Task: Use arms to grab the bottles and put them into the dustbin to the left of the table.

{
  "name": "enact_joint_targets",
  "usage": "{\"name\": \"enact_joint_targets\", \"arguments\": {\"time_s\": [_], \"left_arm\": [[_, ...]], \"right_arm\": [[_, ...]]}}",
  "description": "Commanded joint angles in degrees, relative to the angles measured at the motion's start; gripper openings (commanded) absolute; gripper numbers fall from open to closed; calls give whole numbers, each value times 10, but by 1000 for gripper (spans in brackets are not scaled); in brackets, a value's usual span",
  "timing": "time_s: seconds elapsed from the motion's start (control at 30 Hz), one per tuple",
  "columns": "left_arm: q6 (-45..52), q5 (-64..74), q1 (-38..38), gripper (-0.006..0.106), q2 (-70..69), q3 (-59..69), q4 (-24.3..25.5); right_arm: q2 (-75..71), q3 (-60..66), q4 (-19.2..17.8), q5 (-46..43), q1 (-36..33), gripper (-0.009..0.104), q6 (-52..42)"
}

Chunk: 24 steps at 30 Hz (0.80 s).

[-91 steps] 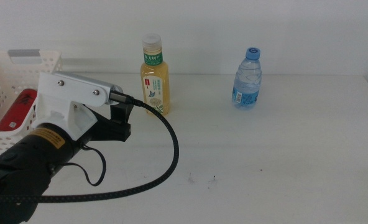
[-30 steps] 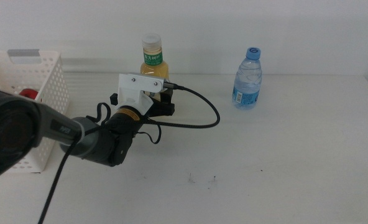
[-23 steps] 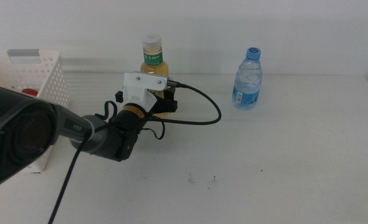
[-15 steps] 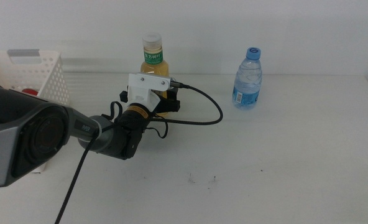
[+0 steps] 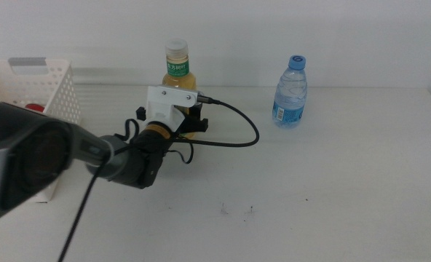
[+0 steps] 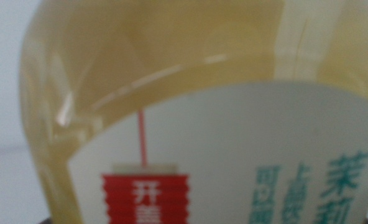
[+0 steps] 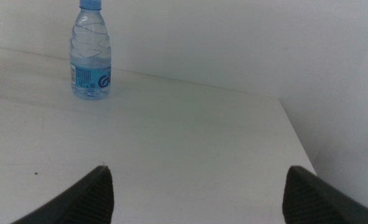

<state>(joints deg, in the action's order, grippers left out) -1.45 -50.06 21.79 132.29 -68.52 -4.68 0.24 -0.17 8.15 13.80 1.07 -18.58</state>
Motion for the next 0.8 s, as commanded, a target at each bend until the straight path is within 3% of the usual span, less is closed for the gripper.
{"name": "enact_joint_targets", "arguments": {"time_s": [0.0,0.17,0.3,0.57,0.77], "left_arm": [[-1,-16,-1,25,-52,36,-3],[-1,-10,-1,23,-163,149,-3],[-1,72,-1,23,-285,238,12],[-1,509,-7,23,-504,222,15],[38,790,-57,23,-542,125,7]], "right_arm": [[-2,2,-3,-6,4,80,-3],[-2,2,-3,-6,4,80,-3],[-2,2,-3,-6,4,80,-3],[-2,2,-3,-6,4,80,-3],[-2,2,-3,-6,4,80,-3]]}}
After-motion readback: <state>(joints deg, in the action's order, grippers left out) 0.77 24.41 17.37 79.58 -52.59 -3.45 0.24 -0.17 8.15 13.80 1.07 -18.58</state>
